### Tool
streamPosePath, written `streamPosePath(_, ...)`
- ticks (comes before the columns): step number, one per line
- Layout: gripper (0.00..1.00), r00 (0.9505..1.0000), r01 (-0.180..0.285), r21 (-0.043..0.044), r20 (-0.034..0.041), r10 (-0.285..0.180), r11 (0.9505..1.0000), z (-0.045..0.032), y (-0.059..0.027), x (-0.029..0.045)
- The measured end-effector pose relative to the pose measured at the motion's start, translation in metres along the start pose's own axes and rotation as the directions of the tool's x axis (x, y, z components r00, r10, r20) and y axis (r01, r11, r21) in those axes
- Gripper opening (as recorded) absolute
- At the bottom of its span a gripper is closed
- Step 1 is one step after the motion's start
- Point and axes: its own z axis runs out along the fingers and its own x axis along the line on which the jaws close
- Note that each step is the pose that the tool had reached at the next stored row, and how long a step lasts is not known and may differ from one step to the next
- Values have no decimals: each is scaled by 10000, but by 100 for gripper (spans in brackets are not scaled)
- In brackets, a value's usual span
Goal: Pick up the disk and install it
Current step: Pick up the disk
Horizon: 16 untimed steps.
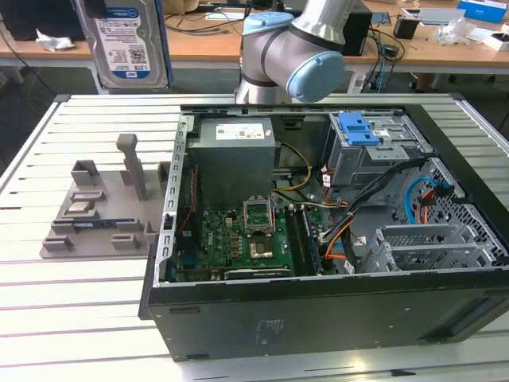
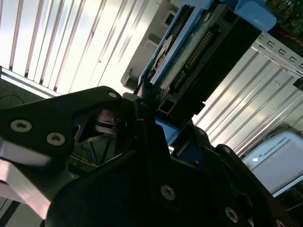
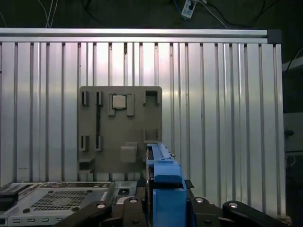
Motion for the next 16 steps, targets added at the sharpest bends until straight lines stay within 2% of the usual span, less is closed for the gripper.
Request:
streamPosePath(8, 37, 10000, -1, -28, 1, 1, 10000, -19, -430, -4)
streamPosePath(9, 37, 10000, -4, -36, 1, 4, 10000, -23, -524, -5)
streamPosePath(16, 37, 10000, -4, -55, 1, 4, 10000, -39, -868, -9)
